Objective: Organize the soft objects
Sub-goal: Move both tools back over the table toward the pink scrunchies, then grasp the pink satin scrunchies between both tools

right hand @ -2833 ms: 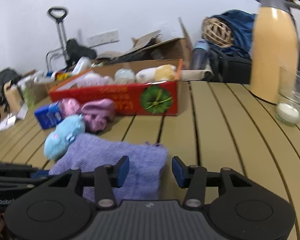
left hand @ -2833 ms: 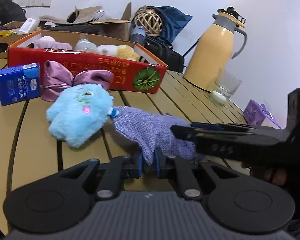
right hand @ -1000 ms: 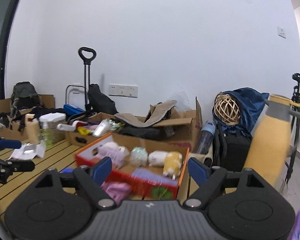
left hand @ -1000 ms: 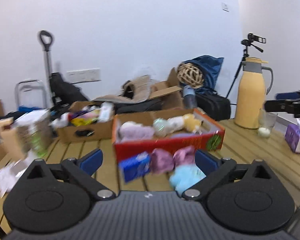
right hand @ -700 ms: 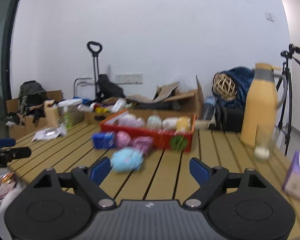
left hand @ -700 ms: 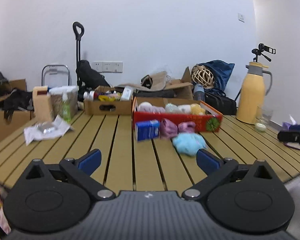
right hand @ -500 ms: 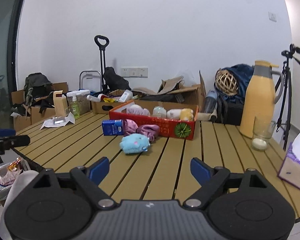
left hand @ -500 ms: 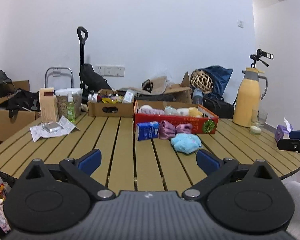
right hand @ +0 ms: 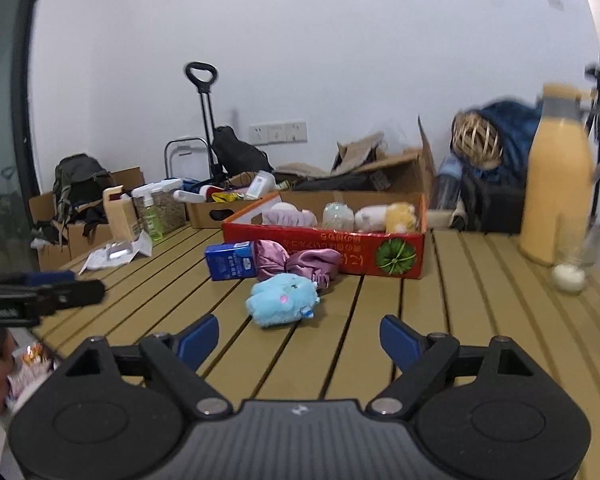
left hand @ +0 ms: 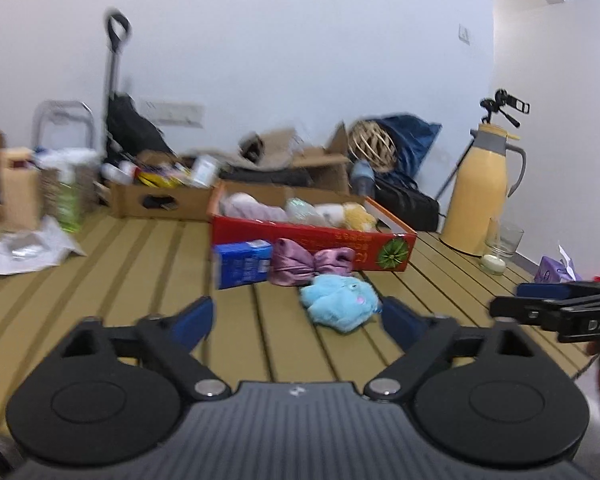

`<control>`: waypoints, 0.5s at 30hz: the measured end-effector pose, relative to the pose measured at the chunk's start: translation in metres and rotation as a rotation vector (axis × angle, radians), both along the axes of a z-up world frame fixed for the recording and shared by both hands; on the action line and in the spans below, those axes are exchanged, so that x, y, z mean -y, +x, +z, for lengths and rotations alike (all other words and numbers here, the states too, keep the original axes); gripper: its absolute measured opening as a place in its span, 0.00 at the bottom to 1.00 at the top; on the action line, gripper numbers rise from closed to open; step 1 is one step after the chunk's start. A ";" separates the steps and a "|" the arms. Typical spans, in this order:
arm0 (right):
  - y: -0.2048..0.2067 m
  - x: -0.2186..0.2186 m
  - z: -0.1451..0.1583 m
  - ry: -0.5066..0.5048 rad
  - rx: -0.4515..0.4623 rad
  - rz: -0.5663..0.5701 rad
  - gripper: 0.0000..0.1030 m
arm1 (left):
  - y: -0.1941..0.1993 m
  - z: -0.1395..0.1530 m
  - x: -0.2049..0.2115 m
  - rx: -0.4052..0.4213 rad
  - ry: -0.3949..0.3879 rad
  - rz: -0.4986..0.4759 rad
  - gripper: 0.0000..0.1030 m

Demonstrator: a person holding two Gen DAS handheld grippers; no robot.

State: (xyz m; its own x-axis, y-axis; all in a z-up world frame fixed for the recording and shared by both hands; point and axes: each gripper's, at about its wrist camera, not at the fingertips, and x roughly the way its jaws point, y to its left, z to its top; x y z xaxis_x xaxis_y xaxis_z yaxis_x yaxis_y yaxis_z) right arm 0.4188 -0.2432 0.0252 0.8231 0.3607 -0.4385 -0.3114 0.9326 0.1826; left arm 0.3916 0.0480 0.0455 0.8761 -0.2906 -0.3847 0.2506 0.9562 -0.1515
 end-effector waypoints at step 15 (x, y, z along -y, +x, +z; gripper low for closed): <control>0.237 -0.022 -0.062 0.171 -0.238 -0.004 0.44 | 0.217 -0.045 0.054 -0.088 0.044 -0.023 0.50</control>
State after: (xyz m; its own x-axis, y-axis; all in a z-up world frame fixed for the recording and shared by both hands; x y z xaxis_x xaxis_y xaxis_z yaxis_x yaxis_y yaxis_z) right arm 0.6555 -0.2216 -0.0372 0.7060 0.4432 -0.5524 -0.2374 0.8829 0.4050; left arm 0.6088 -0.0055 0.0006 0.8318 -0.2909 -0.4728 0.2598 0.9567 -0.1315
